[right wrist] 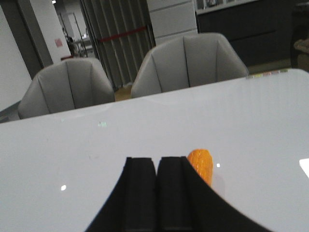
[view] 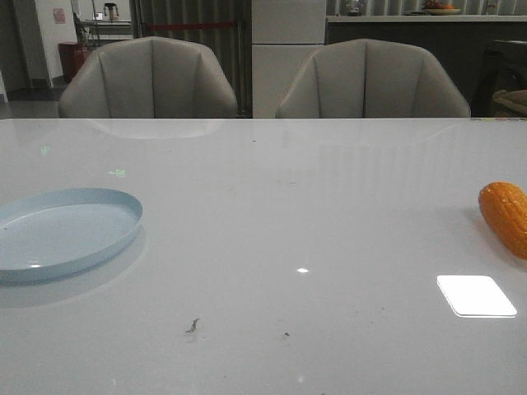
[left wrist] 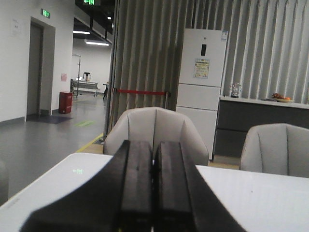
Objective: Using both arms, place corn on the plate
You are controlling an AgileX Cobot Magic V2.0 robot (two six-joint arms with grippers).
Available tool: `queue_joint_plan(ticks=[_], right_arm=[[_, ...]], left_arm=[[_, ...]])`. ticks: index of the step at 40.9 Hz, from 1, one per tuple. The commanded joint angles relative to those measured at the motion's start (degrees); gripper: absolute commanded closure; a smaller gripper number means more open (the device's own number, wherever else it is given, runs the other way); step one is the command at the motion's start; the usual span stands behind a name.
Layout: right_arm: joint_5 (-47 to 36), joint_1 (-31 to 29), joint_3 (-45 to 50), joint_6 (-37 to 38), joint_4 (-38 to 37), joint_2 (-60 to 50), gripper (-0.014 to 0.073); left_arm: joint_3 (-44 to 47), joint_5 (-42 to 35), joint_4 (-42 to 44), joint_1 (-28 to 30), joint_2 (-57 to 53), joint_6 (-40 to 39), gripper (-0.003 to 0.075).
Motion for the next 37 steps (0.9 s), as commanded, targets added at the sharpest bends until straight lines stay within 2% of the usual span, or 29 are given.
queue_joint_plan(ticks=[1,9,19,29,37], right_arm=[[-7.9,0.0,-4.8,-0.3,-0.4,-1.0,0.0536],[-0.7,0.0,-16.0,-0.3,-1.4,2.0,0.0536],[1.3,0.0,-25.2,-0.3,-1.8,15.4,0.0536],[0.9,0.0,-26.3,-0.3,-1.8,30.2,0.0536],[-0.4,0.0,-26.3,-0.3,-1.8,38.8,0.0536]], left_arm=[[-4.5,-6.1,0.5,-0.4,0.2,-0.4,0.0626],[-14.1,0.1,7.4,-0.4,3.5,-0.3,0.0626],[-26.2,1.4,9.3,-0.4,18.9,-0.3,0.0626],[-27.9,1.1,9.3,-0.4,35.4,-0.3,0.0627],[-27.9,2.5,9.1,-0.4,44.4,-0.3,0.0627]])
